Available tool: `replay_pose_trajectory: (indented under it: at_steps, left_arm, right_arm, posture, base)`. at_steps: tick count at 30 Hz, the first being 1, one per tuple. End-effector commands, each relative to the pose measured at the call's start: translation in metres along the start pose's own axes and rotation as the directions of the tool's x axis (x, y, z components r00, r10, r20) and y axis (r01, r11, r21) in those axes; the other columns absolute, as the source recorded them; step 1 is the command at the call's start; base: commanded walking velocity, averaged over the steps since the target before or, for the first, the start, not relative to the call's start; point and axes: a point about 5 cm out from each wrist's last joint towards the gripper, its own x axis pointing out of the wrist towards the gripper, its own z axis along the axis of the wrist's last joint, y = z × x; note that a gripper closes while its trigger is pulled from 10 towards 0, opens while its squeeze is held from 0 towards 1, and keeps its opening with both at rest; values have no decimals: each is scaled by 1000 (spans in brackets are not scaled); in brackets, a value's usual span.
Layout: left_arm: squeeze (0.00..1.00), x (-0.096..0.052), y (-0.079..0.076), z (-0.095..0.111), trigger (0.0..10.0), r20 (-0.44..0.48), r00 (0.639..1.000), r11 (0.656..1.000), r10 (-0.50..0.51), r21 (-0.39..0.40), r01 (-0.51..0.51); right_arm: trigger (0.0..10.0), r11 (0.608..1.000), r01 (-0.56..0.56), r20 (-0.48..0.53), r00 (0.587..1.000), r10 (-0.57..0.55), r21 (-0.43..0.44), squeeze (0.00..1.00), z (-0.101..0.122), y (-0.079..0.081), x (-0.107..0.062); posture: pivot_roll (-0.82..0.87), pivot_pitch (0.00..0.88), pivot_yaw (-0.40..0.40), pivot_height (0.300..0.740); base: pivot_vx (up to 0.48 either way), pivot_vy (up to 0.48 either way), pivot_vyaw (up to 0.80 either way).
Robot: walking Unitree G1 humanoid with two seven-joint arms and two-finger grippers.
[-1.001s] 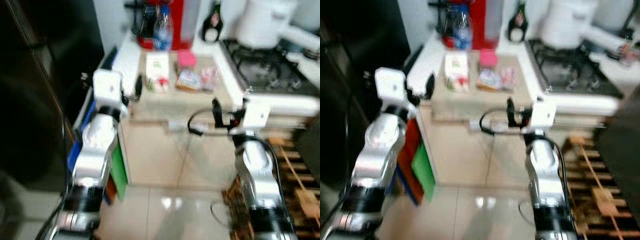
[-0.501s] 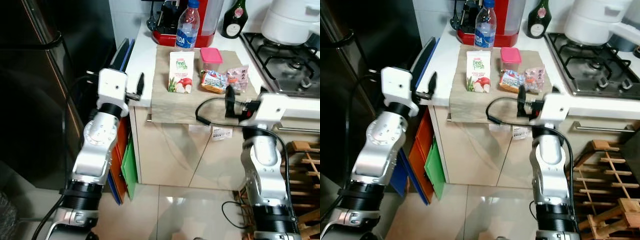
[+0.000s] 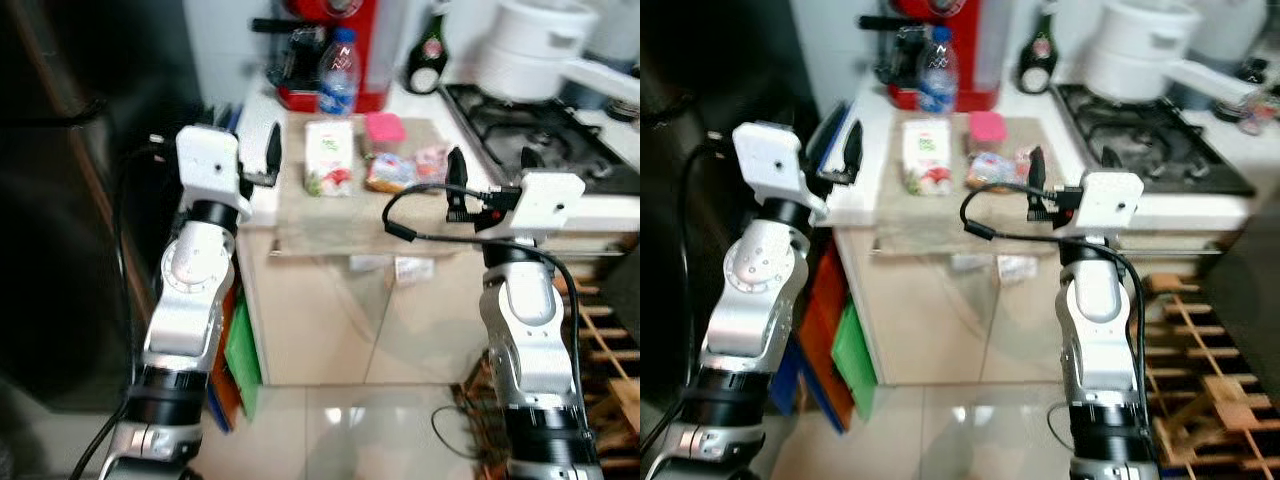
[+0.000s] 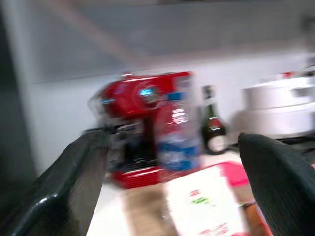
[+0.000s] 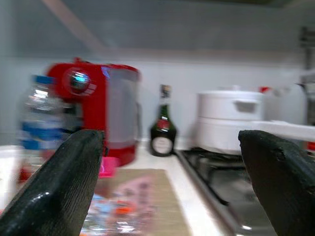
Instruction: Restocking fridge
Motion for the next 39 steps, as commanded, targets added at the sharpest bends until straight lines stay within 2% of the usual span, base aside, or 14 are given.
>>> replay_pose_trajectory:
  at_steps: [1,4,7,9,12,16,18,20,22,27,30,32,35,39]
  left_arm:
    - [0,2,7,3,10000,7,1000,1000,11,22,-11]
    - [0,6,9,4,10000,4,1000,1000,23,17,-23]
    - [0,15,14,13,10000,32,998,998,60,30,-61]
    - [0,19,18,24,10000,86,993,997,77,21,-79]
    - [0,28,27,53,10000,200,977,997,69,24,-75]
    - [0,35,36,66,10000,229,971,996,70,32,-80]
    - [0,37,34,63,10000,203,977,997,60,37,-69]
    - [0,42,29,51,10000,119,993,1000,9,22,-12]
    - [0,52,26,40,10000,26,999,997,-45,-59,47]
    - [0,65,26,39,10000,-15,995,988,-95,-120,93]
    - [0,80,28,37,10000,-48,994,974,-95,-211,82]
    - [0,93,26,37,10000,-50,993,967,-111,-238,96]
    - [0,111,18,37,10000,-61,988,963,-144,-239,125]
    - [0,119,13,39,10000,-67,982,954,-177,-258,154]
  right_arm:
    - [10000,1000,-15,1,1000,15,13,0,2,6,3]
    - [10000,1000,-16,0,1000,16,14,0,2,6,3]
    - [10000,1000,-17,8,1000,17,15,0,5,7,4]
    - [10000,1000,-17,15,1000,17,15,0,7,7,5]
    - [10000,1000,-13,34,999,13,18,0,13,6,8]
    - [10000,1000,-5,59,998,4,18,0,21,7,12]
    - [10000,1000,-2,68,998,1,13,0,24,6,13]
    - [10000,1000,6,66,998,-6,10,0,23,5,12]
    - [10000,1000,16,50,999,-16,4,0,20,3,9]
    - [10000,1000,19,41,999,-19,0,0,19,2,7]
    - [10000,1000,19,25,1000,-19,-3,0,15,2,3]
    - [10000,1000,22,8,1000,-22,-2,0,11,2,0]
    - [10000,1000,11,-13,1000,-11,0,0,7,4,-5]
    - [10000,1000,1,-24,1000,-1,2,0,7,5,-9]
  posture:
    - [-7,0,22,740]
    - [-8,0,21,740]
    - [-9,0,19,740]
    - [-10,0,19,740]
    - [-8,0,21,740]
    - [-6,0,27,740]
    - [-7,0,28,740]
    - [-7,0,29,740]
    - [-8,0,32,740]
    - [-13,0,38,740]
    - [-22,0,46,740]
    - [-34,0,53,740]
    - [-51,0,62,740]
    - [-64,0,70,740]
  base:
    - [480,0,0]
    - [480,0,0]
    - [320,0,0]
    - [0,0,0]
    - [0,0,0]
    - [0,0,0]
    - [0,0,0]
    - [0,0,0]
    - [0,0,0]
    - [0,0,0]
    - [0,0,0]
    - [0,0,0]
    - [0,0,0]
    - [0,0,0]
